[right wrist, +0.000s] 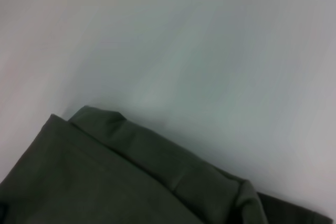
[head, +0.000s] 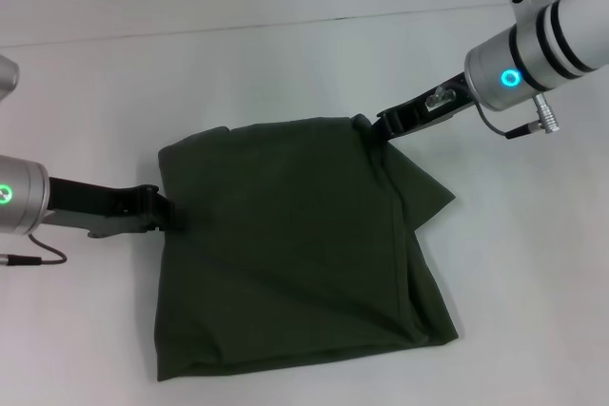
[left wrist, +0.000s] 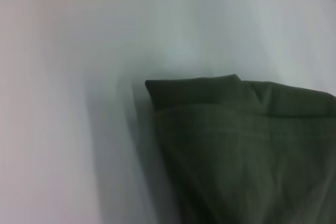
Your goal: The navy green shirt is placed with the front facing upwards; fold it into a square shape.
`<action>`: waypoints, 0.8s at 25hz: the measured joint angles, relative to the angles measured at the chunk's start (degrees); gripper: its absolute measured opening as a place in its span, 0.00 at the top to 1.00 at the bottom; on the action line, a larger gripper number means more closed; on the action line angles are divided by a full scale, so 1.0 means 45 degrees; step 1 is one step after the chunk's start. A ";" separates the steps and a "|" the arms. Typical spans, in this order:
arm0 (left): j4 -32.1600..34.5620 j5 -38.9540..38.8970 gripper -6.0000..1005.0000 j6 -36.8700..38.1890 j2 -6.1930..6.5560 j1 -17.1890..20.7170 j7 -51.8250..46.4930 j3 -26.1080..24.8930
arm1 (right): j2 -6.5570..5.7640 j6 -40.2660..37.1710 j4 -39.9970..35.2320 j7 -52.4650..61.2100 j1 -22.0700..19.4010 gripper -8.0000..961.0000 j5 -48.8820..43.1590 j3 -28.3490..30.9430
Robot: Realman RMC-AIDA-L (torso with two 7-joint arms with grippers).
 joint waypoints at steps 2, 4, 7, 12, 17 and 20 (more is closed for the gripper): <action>-0.0042 -0.0031 0.92 0.0026 -0.0002 -0.0003 0.0043 -0.0022 | 0.0010 -0.0032 0.0003 0.0098 -0.0024 0.95 0.0035 -0.0014; -0.0049 -0.0066 0.92 0.0075 -0.0003 0.0035 0.0020 -0.0134 | 0.0012 -0.0099 -0.0005 0.0319 -0.0084 0.95 0.0046 -0.0015; 0.0127 -0.0079 0.91 0.0093 -0.0073 0.0151 0.0017 -0.0371 | -0.0058 -0.0373 -0.0084 0.0522 -0.0190 0.94 0.0033 0.0045; 0.0533 -0.0090 0.86 0.0071 -0.0180 0.0438 0.0023 -0.0538 | -0.0246 -0.0826 -0.0583 0.1081 -0.0572 0.89 0.0022 0.0101; 0.0694 -0.0099 0.65 0.0119 -0.0196 0.0484 0.0010 -0.0561 | -0.0419 -0.1020 -0.1296 0.1324 -0.1025 0.84 0.0017 0.0131; 0.0876 -0.0115 0.55 0.0166 -0.0244 0.0498 0.0006 -0.0615 | -0.0602 -0.1023 -0.1420 0.1448 -0.1100 0.80 0.0026 0.0268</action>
